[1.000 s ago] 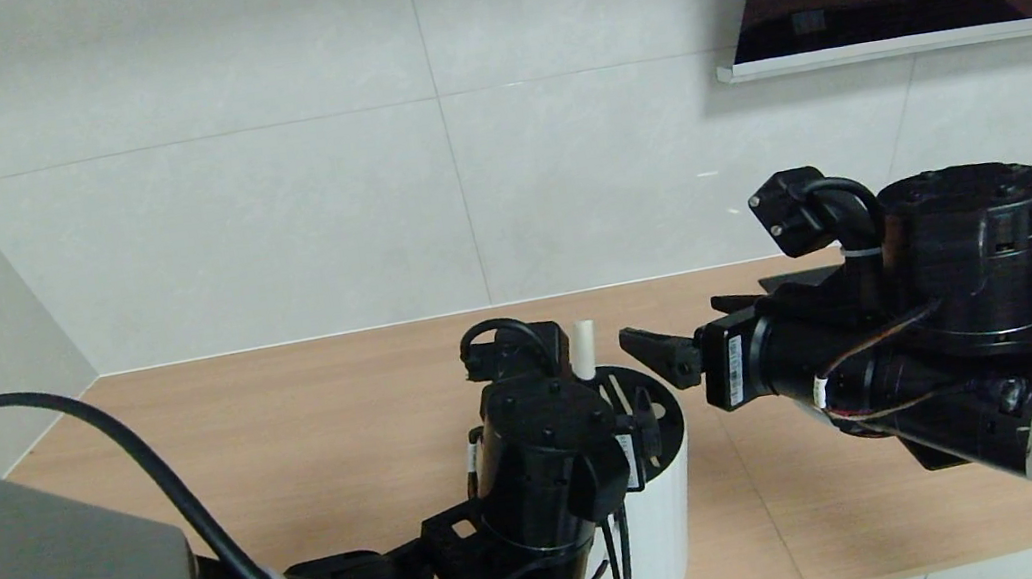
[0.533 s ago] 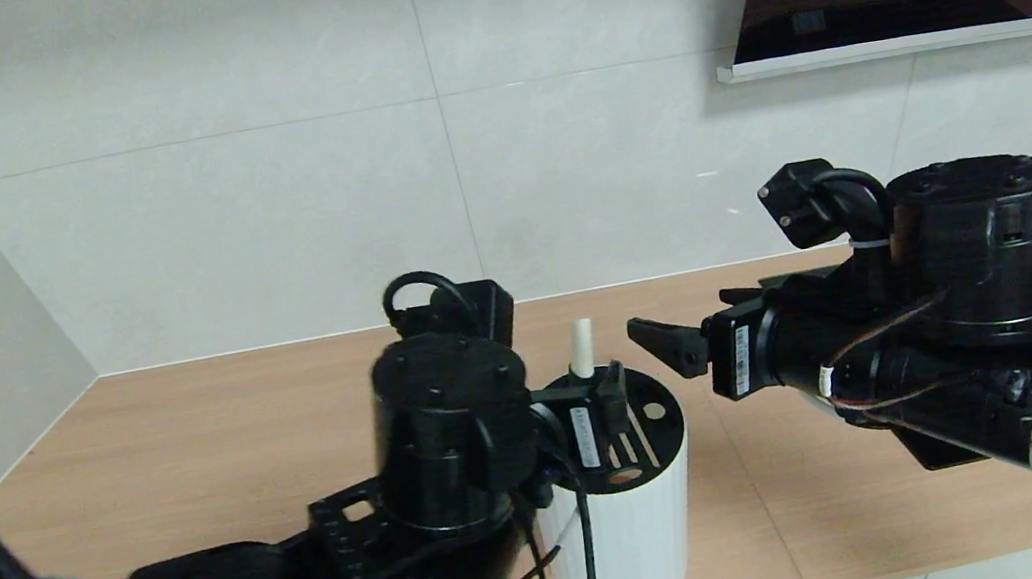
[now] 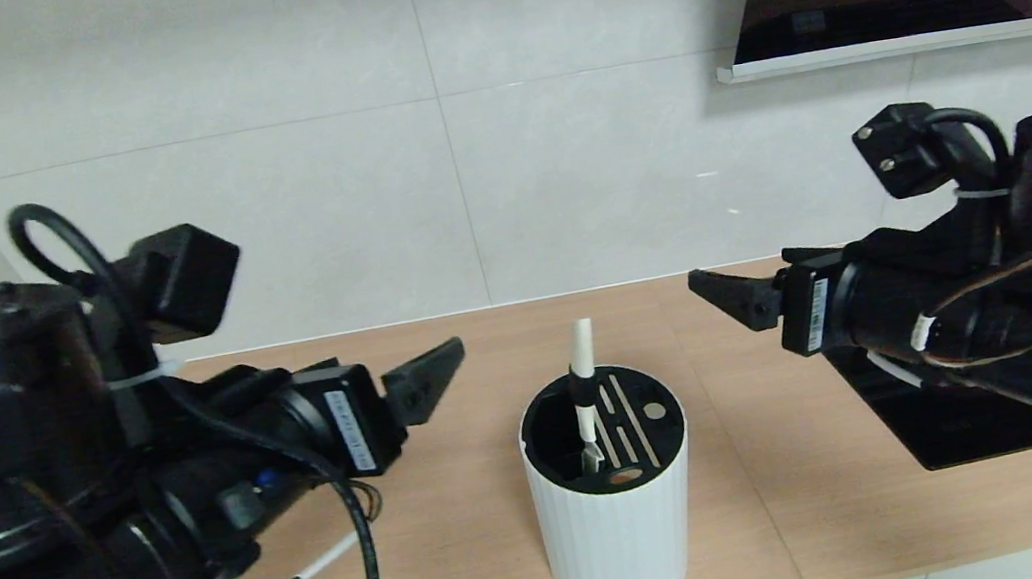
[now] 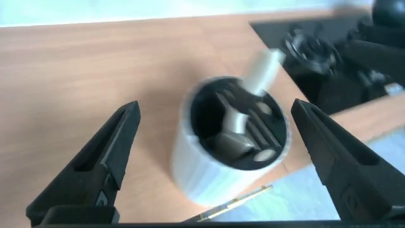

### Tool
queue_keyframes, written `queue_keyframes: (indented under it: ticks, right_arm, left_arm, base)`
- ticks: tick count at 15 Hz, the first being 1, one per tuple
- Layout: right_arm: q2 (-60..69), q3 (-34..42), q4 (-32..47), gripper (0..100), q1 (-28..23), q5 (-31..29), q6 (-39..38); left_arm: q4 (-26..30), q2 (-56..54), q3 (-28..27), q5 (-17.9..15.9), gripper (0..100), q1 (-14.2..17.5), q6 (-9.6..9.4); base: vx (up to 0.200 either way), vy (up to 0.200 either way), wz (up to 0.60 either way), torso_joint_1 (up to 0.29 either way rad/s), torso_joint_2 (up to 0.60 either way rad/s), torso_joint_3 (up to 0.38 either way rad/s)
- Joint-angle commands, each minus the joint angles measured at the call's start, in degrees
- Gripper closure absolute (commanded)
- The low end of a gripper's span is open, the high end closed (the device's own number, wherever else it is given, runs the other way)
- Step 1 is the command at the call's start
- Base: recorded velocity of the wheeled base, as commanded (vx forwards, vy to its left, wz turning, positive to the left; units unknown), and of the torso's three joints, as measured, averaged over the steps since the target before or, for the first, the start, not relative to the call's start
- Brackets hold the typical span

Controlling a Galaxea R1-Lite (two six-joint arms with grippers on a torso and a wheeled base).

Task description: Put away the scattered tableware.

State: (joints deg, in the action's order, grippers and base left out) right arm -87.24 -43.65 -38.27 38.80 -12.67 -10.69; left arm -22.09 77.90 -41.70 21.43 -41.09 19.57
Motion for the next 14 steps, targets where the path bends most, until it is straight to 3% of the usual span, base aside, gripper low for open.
queue_keyframes:
  ticks: [1, 4, 5, 7, 8, 9, 10, 12, 14]
  right_arm:
    - [10.5, 5.4, 0.2, 0, -3.6, -0.1, 0.1]
    - [21.1, 12.8, 0.2, 0, -9.4, -1.7, 0.2]
    - [28.6, 17.1, 1.0, 0, -12.9, -2.3, 0.2]
    - [40.9, 19.9, 7.6, 0, -16.5, -2.3, 1.5]
    - [48.4, 19.7, 14.0, 0, -17.6, -2.3, 2.7]
    - [52.4, 19.5, 17.4, 0, -18.6, -2.3, 3.6]
    - [60.9, 19.5, 23.6, 0, -23.3, -1.8, 7.6]
    - [72.6, 19.6, 29.5, 0, -29.4, 1.0, 13.9]
    - [81.3, 19.6, 34.8, 0, -32.7, 4.1, 18.2]
  left_arm:
    - [4.1, -10.1, 1.5, 1.4, 0, 9.2, -0.14]
    - [10.4, -21.4, 4.4, 2.1, 0, 17.3, -0.76]
    - [15.5, -29.9, 6.5, 1.9, 0, 20.4, -2.95]
    - [20.3, -42.4, 9.6, 1.9, 0, 20.5, -7.61]
    - [22.3, -48.5, 10.9, 1.9, 0, 20.5, -11.30]
    - [23.1, -51.3, 11.6, 2.0, 0, 21.4, -13.15]
    - [23.5, -56.7, 13.6, 1.7, 0, 26.9, -16.58]
    - [23.6, -63.9, 16.0, 1.8, 0, 29.5, -20.88]
    - [23.6, -68.5, 19.0, 1.6, 0, 33.1, -22.64]
  base:
    - [0.000, 0.000, 0.00, 0.000, 0.00, 0.000]
    - [0.000, 0.000, 0.00, 0.000, 0.00, 0.000]
    - [0.000, 0.000, 0.00, 0.000, 0.00, 0.000]
    - [0.000, 0.000, 0.00, 0.000, 0.00, 0.000]
    - [0.000, 0.000, 0.00, 0.000, 0.00, 0.000]
    - [0.000, 0.000, 0.00, 0.000, 0.00, 0.000]
    - [0.000, 0.000, 0.00, 0.000, 0.00, 0.000]
    - [0.000, 0.000, 0.00, 0.000, 0.00, 0.000]
    - [0.000, 0.000, 0.00, 0.000, 0.00, 0.000]
